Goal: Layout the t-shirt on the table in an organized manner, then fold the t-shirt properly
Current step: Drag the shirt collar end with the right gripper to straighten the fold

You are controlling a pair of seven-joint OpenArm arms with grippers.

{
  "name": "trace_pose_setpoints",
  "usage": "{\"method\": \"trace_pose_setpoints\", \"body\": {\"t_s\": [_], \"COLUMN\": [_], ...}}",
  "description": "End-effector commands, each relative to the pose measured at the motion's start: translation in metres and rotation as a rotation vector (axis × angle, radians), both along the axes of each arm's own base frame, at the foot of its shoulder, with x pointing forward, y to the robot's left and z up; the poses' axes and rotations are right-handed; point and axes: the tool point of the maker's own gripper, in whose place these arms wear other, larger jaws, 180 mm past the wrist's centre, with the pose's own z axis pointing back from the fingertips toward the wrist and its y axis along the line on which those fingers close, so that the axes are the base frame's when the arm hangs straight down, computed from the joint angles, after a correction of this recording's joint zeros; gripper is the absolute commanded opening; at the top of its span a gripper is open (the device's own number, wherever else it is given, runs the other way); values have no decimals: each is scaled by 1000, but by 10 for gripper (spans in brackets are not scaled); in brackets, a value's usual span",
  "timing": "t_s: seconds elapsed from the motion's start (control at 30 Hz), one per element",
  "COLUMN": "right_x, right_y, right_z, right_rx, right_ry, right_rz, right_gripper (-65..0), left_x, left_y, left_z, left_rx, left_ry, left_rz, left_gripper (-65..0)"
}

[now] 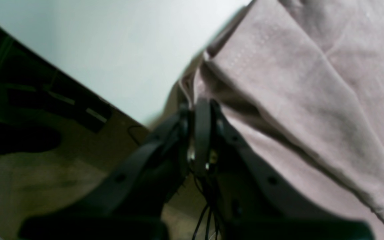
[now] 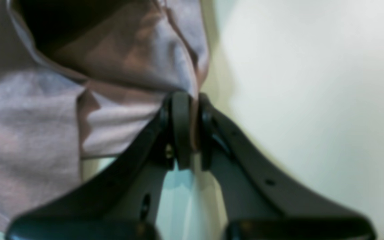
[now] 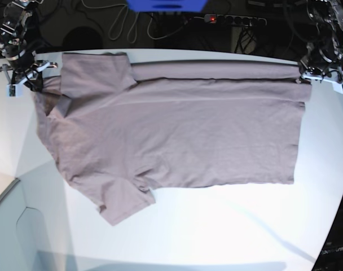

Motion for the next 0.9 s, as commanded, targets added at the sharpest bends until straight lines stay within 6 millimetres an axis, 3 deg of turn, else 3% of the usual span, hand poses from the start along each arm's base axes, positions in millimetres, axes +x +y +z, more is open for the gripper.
{"method": "trace_pose_setpoints", "body": {"t_s": [0.0, 0.33, 0.67, 0.73, 0.87], "right_x": [-28, -28, -48, -50, -50], "right_y": [-1, -1, 11, 7, 17], "right_z": [-19, -19, -28, -23, -16], "right_rx": [-28, -29, 0, -11, -15], "right_ry": [148, 149, 177, 168, 142], "right_rz": [30, 31, 18, 1, -3], "right_gripper": [-650, -650, -650, -650, -650], "left_x": [-11, -9, -2, 4, 4], "left_y": [10, 11, 10, 10, 10], "left_z": [0, 1, 3, 5, 5], "left_rx": [32, 33, 28, 31, 30], "left_ry": [46, 41, 25, 14, 11], "left_rz": [2, 4, 6, 4, 5], "left_gripper": [-650, -650, -650, -650, -650]}}
